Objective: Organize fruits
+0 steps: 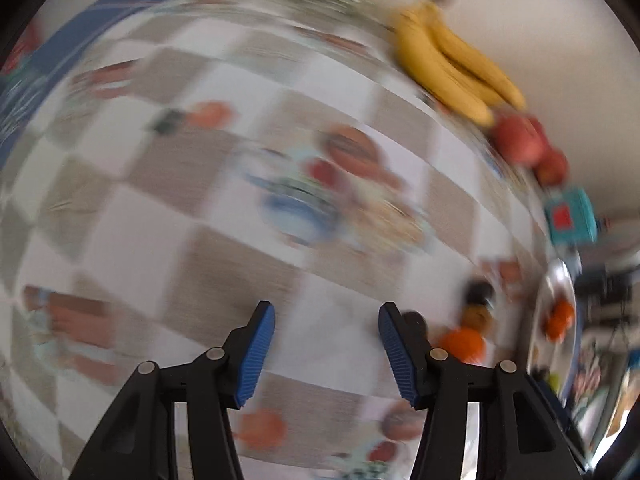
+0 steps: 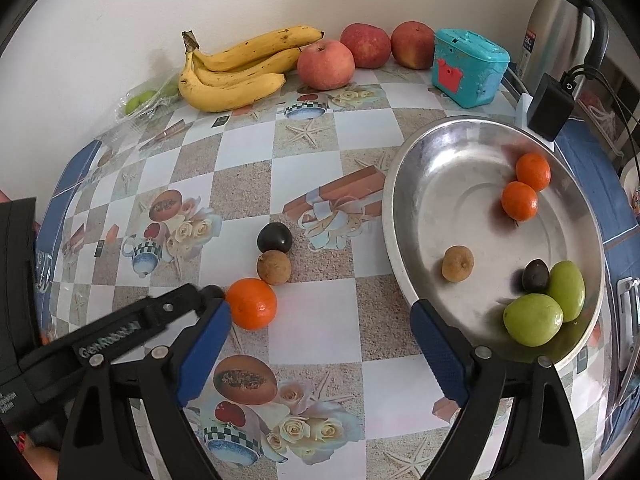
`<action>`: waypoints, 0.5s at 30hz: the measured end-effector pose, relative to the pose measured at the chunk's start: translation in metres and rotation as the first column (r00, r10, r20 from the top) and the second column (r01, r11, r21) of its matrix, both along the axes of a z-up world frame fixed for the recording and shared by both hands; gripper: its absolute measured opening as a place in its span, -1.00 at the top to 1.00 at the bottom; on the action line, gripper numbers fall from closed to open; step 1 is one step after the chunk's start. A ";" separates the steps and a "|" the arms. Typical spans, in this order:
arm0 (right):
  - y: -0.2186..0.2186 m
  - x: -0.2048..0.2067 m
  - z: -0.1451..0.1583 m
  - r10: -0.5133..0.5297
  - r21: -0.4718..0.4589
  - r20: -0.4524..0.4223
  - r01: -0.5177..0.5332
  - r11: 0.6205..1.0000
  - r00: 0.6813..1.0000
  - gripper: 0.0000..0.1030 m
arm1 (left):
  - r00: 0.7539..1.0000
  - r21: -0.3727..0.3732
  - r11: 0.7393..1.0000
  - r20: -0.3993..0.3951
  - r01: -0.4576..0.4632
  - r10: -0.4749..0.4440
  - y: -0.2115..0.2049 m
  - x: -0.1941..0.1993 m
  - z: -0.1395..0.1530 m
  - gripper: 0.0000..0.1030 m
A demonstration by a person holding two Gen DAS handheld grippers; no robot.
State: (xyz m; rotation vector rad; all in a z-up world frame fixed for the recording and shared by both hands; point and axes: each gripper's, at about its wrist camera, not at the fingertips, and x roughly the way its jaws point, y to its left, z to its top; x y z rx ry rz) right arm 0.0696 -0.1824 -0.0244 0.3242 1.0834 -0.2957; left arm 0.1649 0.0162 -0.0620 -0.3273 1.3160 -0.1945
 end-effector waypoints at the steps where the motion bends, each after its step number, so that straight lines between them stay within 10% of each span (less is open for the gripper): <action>1: 0.000 0.001 0.000 0.003 0.003 0.000 -0.003 1.000 1.000 -0.77 | 1.000 -0.016 1.000 -0.002 -0.025 0.025 0.009 0.001 0.001 -0.13; 7: 0.012 0.010 -0.008 0.031 0.036 -0.005 -0.031 0.999 1.000 -0.77 | 1.000 -0.105 0.994 0.022 -0.014 0.017 0.014 0.003 0.008 -0.13; 11: 0.019 0.022 -0.023 0.041 0.090 -0.032 -0.038 0.995 0.999 -0.22 | 0.997 -0.116 0.991 0.043 0.074 -0.069 -0.013 0.010 0.005 -0.13; 15: 0.021 0.030 -0.041 0.024 0.137 -0.066 -0.015 0.991 0.998 -0.22 | 0.993 -0.111 0.988 0.047 0.111 -0.106 -0.025 0.024 -0.003 -0.13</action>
